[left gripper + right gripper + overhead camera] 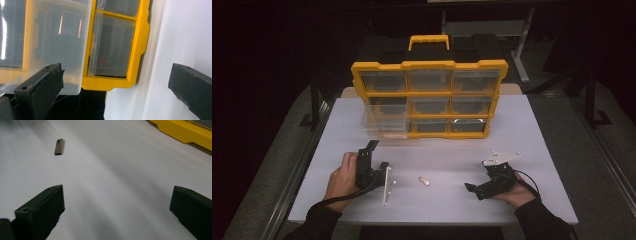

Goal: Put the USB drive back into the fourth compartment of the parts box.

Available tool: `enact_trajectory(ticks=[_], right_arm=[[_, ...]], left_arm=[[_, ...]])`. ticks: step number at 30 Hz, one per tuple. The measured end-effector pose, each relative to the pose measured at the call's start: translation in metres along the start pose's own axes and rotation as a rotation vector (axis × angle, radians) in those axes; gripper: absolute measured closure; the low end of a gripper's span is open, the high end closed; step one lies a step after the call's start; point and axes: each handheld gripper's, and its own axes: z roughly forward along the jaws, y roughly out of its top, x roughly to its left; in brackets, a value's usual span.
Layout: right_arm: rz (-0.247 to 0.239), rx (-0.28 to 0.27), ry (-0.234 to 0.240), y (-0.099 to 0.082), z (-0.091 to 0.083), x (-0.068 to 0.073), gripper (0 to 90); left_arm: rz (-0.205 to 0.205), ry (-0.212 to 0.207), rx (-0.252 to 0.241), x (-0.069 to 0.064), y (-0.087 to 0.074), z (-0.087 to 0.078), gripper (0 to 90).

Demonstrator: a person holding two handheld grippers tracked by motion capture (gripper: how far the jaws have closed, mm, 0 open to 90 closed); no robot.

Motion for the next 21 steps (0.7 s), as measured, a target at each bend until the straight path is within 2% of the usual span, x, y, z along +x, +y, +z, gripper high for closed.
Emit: enact_trajectory(ticks=[1,7,13,21], right_arm=[[0.0,0.0,0.0,0.0,0.0,0.0002,0.0],[-0.002,0.002,0.001,0.0,0.0005,0.0002,0.0],[-0.001,0.001,0.001,0.0001,0.0006,0.0006,0.0],[-0.004,0.003,0.001,0.0,0.0011,0.0004,0.0]], left_arm=[[-0.036,0.003,-0.027,-0.0015,-0.0005,0.0018,0.0],[-0.077,-0.028,-0.022,0.0005,-0.0009,0.0014,0.0],[-0.135,-0.056,-0.023,0.0023,-0.0029,0.0019,0.0],[-0.186,-0.084,-0.023,0.0044,-0.0038,0.0022,0.0]])
